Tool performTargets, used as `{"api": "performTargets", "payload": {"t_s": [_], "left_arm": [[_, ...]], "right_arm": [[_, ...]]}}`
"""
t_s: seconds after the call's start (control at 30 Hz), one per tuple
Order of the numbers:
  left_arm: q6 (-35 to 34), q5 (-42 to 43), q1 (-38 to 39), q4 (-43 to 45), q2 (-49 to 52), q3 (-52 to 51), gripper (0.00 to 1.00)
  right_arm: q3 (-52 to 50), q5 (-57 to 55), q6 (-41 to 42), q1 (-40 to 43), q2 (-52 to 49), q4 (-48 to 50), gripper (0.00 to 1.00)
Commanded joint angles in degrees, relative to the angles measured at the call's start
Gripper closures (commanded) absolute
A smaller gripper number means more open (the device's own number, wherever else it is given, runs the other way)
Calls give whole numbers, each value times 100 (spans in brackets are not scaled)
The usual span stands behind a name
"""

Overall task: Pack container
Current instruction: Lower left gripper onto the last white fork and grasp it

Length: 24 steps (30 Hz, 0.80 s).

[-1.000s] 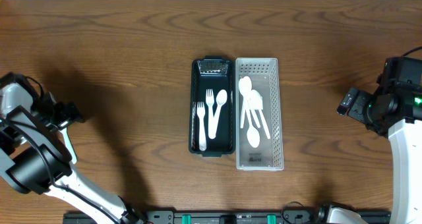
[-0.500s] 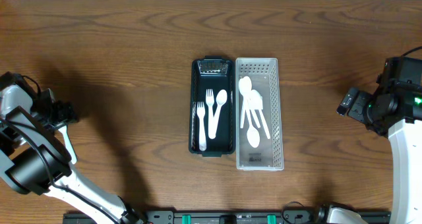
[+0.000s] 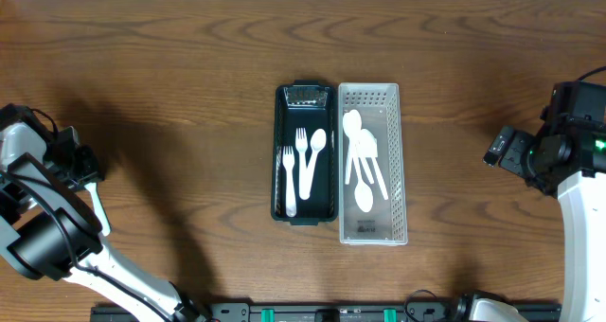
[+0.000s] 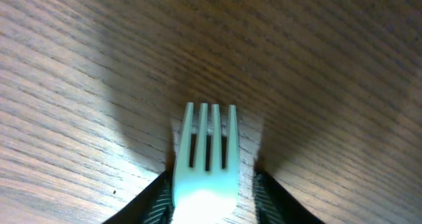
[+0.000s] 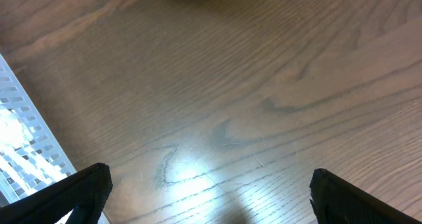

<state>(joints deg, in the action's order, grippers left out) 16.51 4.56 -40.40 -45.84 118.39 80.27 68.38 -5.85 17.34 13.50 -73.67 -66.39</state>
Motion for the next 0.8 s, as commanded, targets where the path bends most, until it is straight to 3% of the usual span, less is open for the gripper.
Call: {"api": "performTargets", "payload": {"t_s": [0.0, 0.53, 0.77], "left_arm": [[-13, 103, -20, -9, 37, -55, 62], [-122, 103, -20, -11, 35, -55, 77], [-739, 133, 57, -94, -166, -48, 81]], "right_arm": [[-35, -15, -70, 37, 15, 7, 1], [-35, -15, -70, 37, 15, 17, 1], [-35, -13, -70, 37, 15, 31, 1]]}}
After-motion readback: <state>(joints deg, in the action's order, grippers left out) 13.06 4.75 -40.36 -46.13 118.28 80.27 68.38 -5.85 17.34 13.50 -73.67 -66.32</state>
